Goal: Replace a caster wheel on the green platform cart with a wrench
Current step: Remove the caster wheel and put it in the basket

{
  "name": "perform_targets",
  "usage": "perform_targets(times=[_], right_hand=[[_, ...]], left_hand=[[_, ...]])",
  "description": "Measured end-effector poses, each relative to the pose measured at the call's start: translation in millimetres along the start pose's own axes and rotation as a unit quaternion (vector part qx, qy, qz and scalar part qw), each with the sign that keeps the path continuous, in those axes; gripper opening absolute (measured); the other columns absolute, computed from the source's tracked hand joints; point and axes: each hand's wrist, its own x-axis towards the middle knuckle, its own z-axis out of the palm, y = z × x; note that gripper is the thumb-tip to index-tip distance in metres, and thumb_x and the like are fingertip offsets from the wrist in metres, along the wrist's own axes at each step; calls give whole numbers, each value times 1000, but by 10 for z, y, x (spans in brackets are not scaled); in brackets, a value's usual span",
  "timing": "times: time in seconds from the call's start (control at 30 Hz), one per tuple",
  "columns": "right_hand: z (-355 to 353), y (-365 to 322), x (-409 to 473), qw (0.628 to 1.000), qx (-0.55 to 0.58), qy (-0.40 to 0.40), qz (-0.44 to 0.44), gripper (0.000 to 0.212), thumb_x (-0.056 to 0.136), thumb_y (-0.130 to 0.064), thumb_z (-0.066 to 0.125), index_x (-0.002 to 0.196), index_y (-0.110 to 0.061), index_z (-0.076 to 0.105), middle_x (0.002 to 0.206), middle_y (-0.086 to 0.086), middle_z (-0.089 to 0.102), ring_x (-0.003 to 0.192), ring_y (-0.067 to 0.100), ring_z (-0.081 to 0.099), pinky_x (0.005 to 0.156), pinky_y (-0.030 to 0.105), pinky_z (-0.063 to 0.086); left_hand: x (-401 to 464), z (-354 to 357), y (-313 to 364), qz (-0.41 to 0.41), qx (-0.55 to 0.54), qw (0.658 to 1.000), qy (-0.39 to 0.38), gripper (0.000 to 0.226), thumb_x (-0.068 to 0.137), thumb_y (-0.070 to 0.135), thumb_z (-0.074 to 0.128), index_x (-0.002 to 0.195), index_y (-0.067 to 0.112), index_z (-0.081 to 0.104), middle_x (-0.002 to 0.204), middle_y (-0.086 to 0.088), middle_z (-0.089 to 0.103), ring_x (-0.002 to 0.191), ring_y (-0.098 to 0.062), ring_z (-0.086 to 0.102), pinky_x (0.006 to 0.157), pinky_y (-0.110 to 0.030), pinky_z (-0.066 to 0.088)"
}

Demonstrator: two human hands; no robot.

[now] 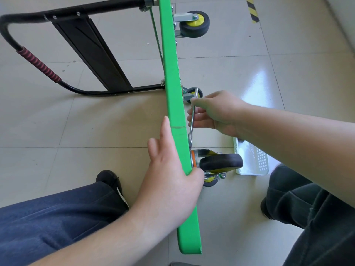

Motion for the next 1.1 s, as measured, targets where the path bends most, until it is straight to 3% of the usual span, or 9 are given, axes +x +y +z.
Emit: perform_targets(times=[0.13, 0.27, 0.47, 0.63, 0.7, 0.8, 0.93, 1.1], right_hand=[[-8, -102, -86, 996, -30, 14, -78, 27, 102, -21, 64, 113, 3, 66, 101, 22, 67, 77, 29, 72, 68, 37, 63], [28, -144, -260, 989, -30, 18, -146, 19, 103, -20, 62, 101, -1, 66, 94, 17, 70, 78, 28, 72, 69, 40, 63], [11, -155, -607, 973, -26, 11, -230, 9, 102, -15, 62, 99, -7, 64, 92, 15, 74, 79, 26, 74, 73, 41, 65], [-15, -96, -847, 943, -88, -11, -322, 7, 100, -11, 64, 106, -6, 64, 98, 18, 74, 85, 22, 77, 79, 40, 64], [-25, -36, -921, 919, -131, -12, -372, 6, 99, -13, 67, 104, -11, 65, 98, 11, 75, 89, 20, 76, 82, 43, 63], [-53, 76, -1020, 894, -183, -7, -409, 14, 97, -20, 69, 108, -12, 67, 100, 1, 75, 97, 18, 74, 85, 41, 62], [-66, 167, -1126, 869, -197, -26, -453, 11, 97, -14, 66, 108, -11, 66, 99, 3, 72, 98, 20, 73, 85, 32, 62], [-93, 132, -1142, 875, -175, 2, -452, 12, 97, -15, 66, 109, -19, 65, 100, 0, 74, 100, 19, 73, 86, 35, 62]], left_hand=[[7, 9, -11, 1, -1, 1000, 1, 106, 89, 19, 63, 157, 55, -10, 124, 13, 30, 93, 7, 53, 78, -9, 47], [9, 8, -21, 1, -1, 1000, 4, 106, 89, 19, 65, 157, 56, -9, 123, 14, 31, 95, 10, 52, 78, -6, 45], [23, 20, -36, 7, -6, 1000, 9, 107, 88, 19, 65, 158, 54, -7, 122, 14, 31, 97, 12, 50, 75, -6, 46], [33, 29, -60, 15, -3, 1000, 15, 107, 87, 18, 67, 162, 47, -4, 124, 12, 33, 91, 26, 45, 73, 4, 38], [35, 32, -60, 19, -6, 1000, 15, 106, 87, 18, 67, 162, 47, -2, 124, 11, 34, 88, 30, 42, 73, 4, 38], [44, 40, -68, 29, -15, 999, 17, 101, 88, 17, 67, 161, 47, 3, 125, 9, 40, 95, 27, 41, 72, 2, 40], [51, 47, -66, 36, -22, 999, 13, 96, 86, 13, 64, 158, 48, 11, 122, 8, 43, 103, 21, 38, 69, -4, 42], [44, 38, -76, 35, -24, 999, 13, 97, 87, 15, 65, 160, 47, 9, 125, 6, 43, 101, 21, 41, 70, -10, 43]])
